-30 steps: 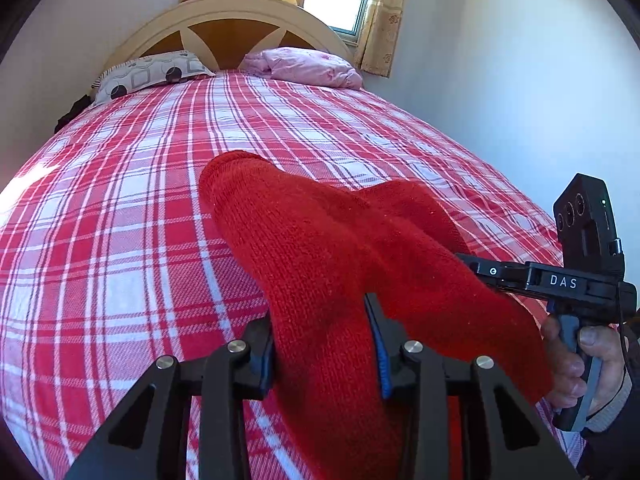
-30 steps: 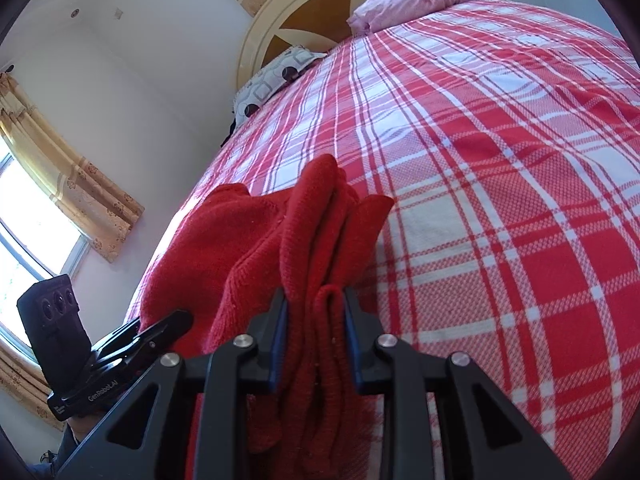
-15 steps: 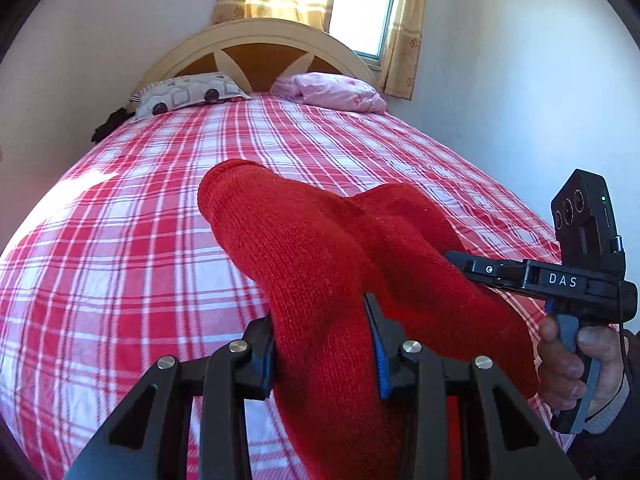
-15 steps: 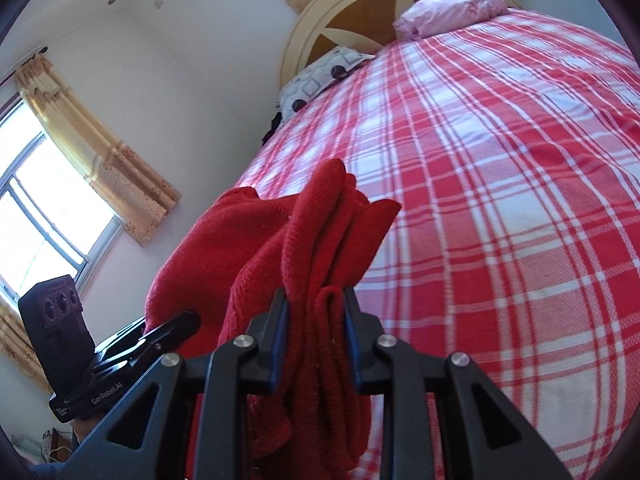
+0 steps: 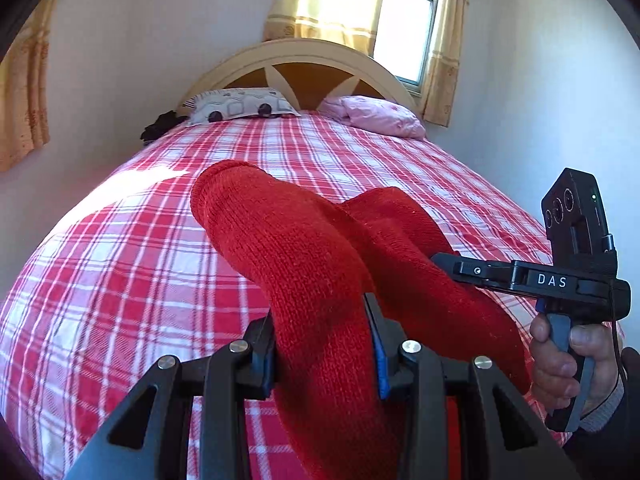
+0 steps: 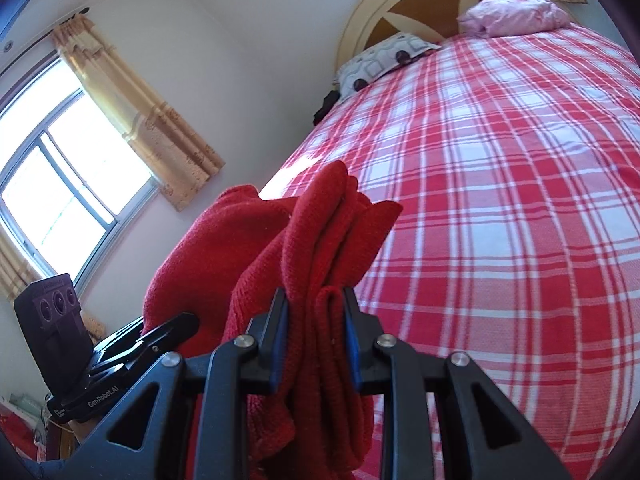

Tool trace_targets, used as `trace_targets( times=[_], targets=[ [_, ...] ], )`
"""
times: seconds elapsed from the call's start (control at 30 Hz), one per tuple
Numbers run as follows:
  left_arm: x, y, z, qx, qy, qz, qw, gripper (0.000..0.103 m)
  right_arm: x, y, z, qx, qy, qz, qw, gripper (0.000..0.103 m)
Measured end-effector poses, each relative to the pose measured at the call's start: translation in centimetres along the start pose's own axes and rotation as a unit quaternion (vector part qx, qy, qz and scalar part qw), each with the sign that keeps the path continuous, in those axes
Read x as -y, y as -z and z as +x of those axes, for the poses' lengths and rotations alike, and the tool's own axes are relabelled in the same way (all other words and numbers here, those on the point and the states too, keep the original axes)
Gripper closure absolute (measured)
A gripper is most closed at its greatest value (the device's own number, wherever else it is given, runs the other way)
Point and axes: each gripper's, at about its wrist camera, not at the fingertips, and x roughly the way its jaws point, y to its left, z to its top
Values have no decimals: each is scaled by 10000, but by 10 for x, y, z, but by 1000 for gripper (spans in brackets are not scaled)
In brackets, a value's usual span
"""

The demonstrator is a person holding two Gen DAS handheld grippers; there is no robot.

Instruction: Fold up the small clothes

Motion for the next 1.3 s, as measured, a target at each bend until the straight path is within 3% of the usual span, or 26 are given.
trace_targets(
  times=[0.6, 1.3],
  targets=[
    [-81, 26, -49, 181, -681, -569, 9959, 66, -92, 10, 81, -578, -410, -701, 9950, 75],
    [-162, 62, -58, 6, -1177, -1246, 9852, 66, -135, 27, 179, -1296, -730, -878, 9850, 76]
  ],
)
